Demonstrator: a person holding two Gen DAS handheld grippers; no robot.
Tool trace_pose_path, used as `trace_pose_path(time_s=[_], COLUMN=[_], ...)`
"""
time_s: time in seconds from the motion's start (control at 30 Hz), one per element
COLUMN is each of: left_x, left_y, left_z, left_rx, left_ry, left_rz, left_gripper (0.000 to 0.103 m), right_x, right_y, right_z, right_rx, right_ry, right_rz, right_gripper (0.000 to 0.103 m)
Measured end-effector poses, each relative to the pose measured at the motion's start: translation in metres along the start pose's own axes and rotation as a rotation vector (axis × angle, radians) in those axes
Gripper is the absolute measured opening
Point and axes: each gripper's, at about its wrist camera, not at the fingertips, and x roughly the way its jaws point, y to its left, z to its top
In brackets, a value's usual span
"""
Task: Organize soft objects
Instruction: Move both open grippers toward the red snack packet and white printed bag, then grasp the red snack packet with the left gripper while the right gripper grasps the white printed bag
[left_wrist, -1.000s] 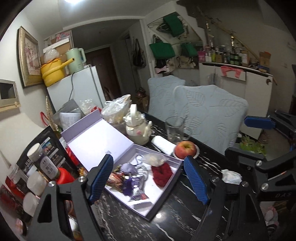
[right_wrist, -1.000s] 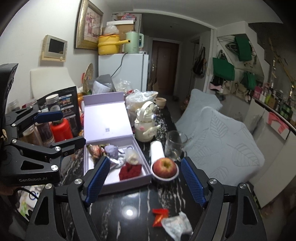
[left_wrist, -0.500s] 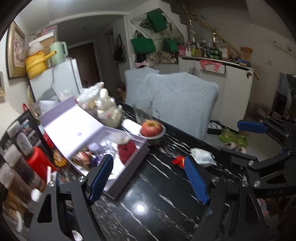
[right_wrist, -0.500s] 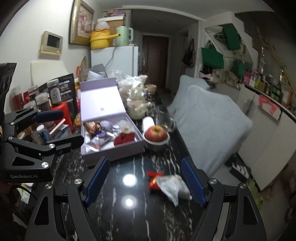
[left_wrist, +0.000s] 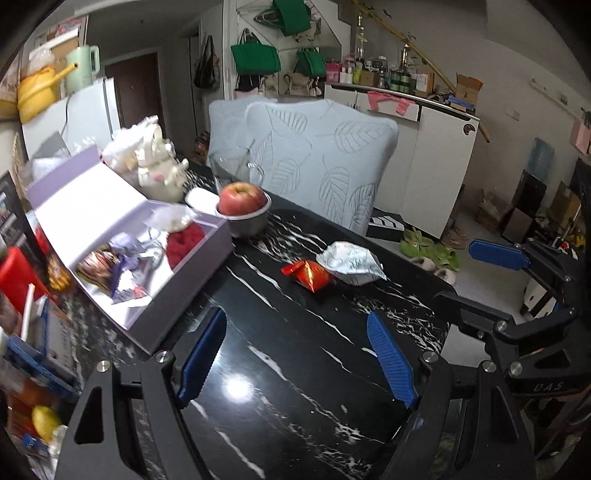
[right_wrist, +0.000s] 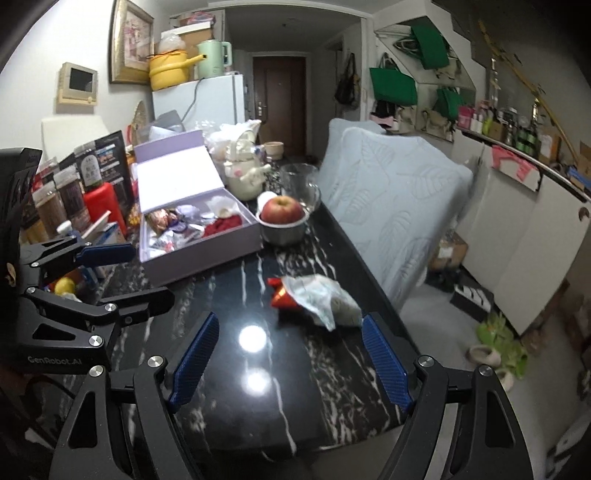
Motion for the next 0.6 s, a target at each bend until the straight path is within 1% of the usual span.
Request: trace_pose_path(time_s=[0.1, 0.2, 0.37, 0.47, 0.6], left_x=[0.015, 0.029, 0.058, 0.076, 0.091], left_y=[-0.001, -0.001, 0.002, 0.007, 0.015], left_z=[-0.006, -0.011, -0.019, -0.019, -0.015], left_rx=[-0.011, -0.017, -0.03, -0.042, -0.058], left_ry=[0.024, 0.05, 0.12, 0.156, 0.172], left_rz=[0.004, -0.011, 0.002, 0.017, 0.01], left_gripper=[0.079, 0.079, 0.079, 0.079, 0.079], right_x=[0.009, 0.02, 0.046, 0.064, 0.089], right_y=[-0.007, -0.016, -0.032, -0.039, -0.046], right_z=[-0.01, -0.018, -0.029, -0.03, -0.024], right_rx=[0.009, 0.03, 0.056, 0.07, 0.079], right_ry=[0.008, 0.02, 0.047, 0.073, 0.096], right_rz=[-0.002, 0.004, -0.003, 0.003, -0.01], right_gripper=[0.085, 0.085, 0.086, 0.086, 0.086])
